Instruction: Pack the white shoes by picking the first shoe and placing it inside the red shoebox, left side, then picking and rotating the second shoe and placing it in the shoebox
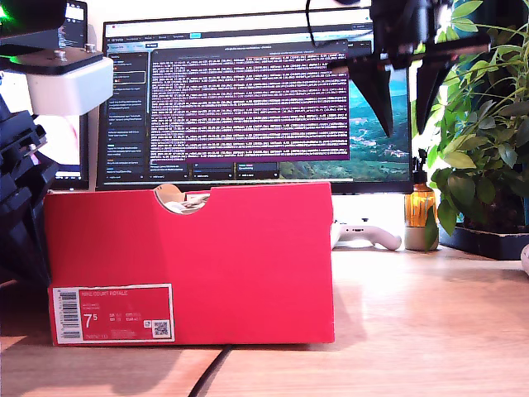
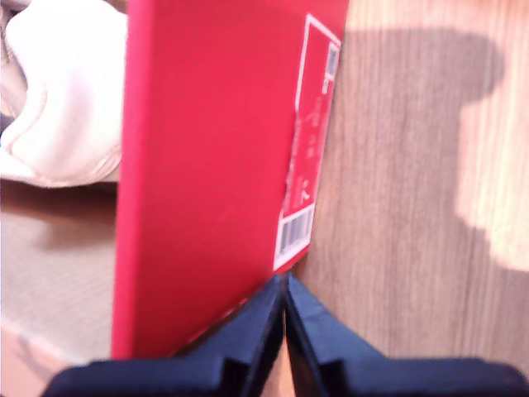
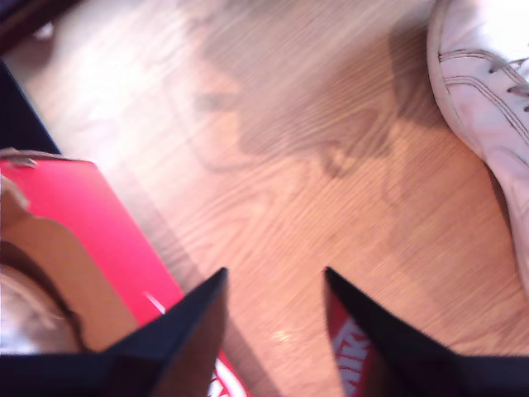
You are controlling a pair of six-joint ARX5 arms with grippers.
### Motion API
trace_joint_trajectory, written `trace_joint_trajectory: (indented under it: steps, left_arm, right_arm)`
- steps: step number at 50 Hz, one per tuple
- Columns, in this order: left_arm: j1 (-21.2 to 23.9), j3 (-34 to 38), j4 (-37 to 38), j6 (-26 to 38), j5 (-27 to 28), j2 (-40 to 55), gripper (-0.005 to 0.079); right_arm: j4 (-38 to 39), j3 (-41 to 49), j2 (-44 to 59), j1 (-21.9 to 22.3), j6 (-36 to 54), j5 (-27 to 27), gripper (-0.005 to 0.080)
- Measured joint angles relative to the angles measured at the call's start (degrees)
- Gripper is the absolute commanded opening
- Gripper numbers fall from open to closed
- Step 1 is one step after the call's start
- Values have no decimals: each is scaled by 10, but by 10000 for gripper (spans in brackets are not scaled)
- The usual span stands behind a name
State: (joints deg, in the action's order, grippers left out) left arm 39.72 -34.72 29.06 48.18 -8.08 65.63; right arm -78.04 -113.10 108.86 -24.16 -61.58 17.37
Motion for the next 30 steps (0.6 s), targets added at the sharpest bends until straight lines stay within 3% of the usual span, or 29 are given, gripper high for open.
trace_joint_trajectory:
  steps: [8, 21, 30]
  left_arm:
    - [0, 0, 0, 0, 5, 0, -16]
    - [0, 0, 0, 0, 8, 0, -16]
    - [0, 0, 0, 0, 16, 0, -16]
  right_arm:
    - [-2, 116, -86, 25, -47, 10, 564]
    - [-7, 337, -248, 91, -246, 12, 743]
    - [-8, 391, -308, 119, -310, -21, 754]
